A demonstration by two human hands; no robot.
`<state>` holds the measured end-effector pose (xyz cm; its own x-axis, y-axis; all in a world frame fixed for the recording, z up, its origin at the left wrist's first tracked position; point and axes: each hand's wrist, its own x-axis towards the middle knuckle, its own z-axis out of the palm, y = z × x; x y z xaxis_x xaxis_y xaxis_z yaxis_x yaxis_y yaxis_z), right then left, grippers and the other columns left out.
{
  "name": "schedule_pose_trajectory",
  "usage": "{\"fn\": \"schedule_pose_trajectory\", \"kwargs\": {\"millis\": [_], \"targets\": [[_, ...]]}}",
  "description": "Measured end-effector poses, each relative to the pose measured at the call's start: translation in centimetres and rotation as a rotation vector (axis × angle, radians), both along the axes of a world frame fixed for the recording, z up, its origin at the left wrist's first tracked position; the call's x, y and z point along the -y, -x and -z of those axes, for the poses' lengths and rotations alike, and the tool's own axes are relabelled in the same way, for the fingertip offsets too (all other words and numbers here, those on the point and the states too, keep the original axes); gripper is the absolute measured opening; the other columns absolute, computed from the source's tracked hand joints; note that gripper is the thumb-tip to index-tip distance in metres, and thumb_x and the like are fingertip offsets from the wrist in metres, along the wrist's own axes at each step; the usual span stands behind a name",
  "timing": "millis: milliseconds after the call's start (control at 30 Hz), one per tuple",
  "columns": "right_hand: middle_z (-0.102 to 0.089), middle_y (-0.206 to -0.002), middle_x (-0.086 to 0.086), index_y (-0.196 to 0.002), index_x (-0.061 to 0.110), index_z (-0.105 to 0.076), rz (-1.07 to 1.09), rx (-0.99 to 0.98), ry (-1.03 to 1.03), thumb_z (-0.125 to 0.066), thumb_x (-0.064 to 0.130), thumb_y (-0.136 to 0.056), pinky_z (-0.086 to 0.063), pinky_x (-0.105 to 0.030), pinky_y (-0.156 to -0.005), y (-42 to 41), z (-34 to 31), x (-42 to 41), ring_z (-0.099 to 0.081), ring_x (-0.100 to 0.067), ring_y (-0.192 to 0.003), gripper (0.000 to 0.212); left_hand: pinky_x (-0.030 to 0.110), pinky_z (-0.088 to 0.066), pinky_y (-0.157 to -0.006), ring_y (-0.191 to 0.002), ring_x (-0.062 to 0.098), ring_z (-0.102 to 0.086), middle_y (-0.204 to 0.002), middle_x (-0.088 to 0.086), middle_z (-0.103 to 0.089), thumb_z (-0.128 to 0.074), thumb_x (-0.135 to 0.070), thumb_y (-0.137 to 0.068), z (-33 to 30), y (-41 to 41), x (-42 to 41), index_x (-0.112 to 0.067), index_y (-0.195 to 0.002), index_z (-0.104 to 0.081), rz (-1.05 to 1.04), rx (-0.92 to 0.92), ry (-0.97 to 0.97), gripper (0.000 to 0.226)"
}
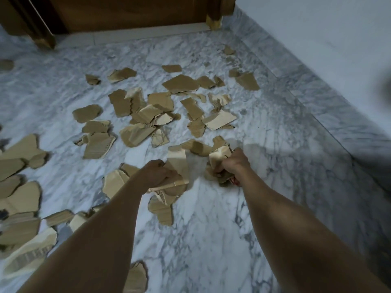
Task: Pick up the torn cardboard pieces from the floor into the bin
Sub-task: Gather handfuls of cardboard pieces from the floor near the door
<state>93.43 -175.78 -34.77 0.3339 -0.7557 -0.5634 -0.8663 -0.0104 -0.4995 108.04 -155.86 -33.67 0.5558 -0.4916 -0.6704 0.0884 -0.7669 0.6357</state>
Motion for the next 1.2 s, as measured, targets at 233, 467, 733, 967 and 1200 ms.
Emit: {"fn": "schedule_pose_trajectory", "kwargs": {"millis": [233, 467, 733, 967, 1200], "targets": [[-0.073, -0.094, -0.016, -0.103, 0.002, -0.070, -0.007, 0.091, -0.117, -0.087, 0.002, -0.064, -0.054, -0.028, -0.061, 0.8, -2.4, -1.7, -0.070, -0.029, -0.083, 0.043, 0.039, -0.049, -0.083, -0.091, 0.026, -0.060, -0.101, 0.010, -0.063, -0.080, -0.030, -0.075, -3.0, -0.2, -4.3, -0.010, -0.093, -0.061, 0.156, 0.103, -0.039, 0.034], [-0.072, -0.110, -0.014, -0.103, 0.000, -0.070, -0.108, 0.094, -0.119, -0.091, 0.003, -0.058, -0.052, -0.030, -0.084, -0.6, -2.4, -3.2, -0.068, -0.029, -0.101, 0.050, 0.034, -0.045, -0.083, -0.111, 0.029, -0.063, -0.120, 0.011, -0.065, -0.050, -0.055, -0.079, 0.5, 5.1, -7.6, -0.009, -0.133, -0.048, 0.404, 0.455, -0.200, 0.071], [-0.065, -0.121, -0.005, -0.130, 0.011, -0.052, -0.243, 0.128, -0.102, -0.089, -0.001, -0.060, -0.050, -0.036, -0.098, -2.9, -1.4, -4.3, -0.060, -0.027, -0.116, 0.079, 0.038, -0.042, -0.101, -0.121, 0.034, -0.046, -0.134, 0.011, -0.034, -0.085, -0.041, -0.067, 2.6, 5.5, -7.3, -0.011, -0.135, -0.044, 0.498, 0.584, -0.201, 0.085], [-0.044, -0.153, -0.012, -0.161, 0.025, -0.002, -0.438, -0.008, -0.014, -0.084, 0.004, -0.072, -0.044, -0.042, -0.106, -6.2, -2.1, -4.2, -0.041, -0.036, -0.139, 0.123, 0.032, -0.042, -0.090, -0.119, 0.029, -0.053, -0.130, 0.008, -0.051, -0.087, -0.022, -0.068, 2.9, 4.2, -6.8, -0.015, -0.139, -0.040, 0.504, 0.525, -0.121, 0.086], [-0.045, -0.145, -0.015, -0.151, 0.017, -0.028, -0.464, -0.180, 0.089, -0.083, 0.011, -0.067, -0.052, -0.046, -0.097, -7.4, -1.3, -4.4, -0.043, -0.037, -0.134, 0.101, 0.034, -0.043, -0.090, -0.117, 0.030, -0.052, -0.126, 0.010, -0.052, -0.084, -0.019, -0.071, 3.2, 3.4, -6.1, -0.014, -0.123, -0.051, 0.478, 0.426, -0.190, 0.061]]}}
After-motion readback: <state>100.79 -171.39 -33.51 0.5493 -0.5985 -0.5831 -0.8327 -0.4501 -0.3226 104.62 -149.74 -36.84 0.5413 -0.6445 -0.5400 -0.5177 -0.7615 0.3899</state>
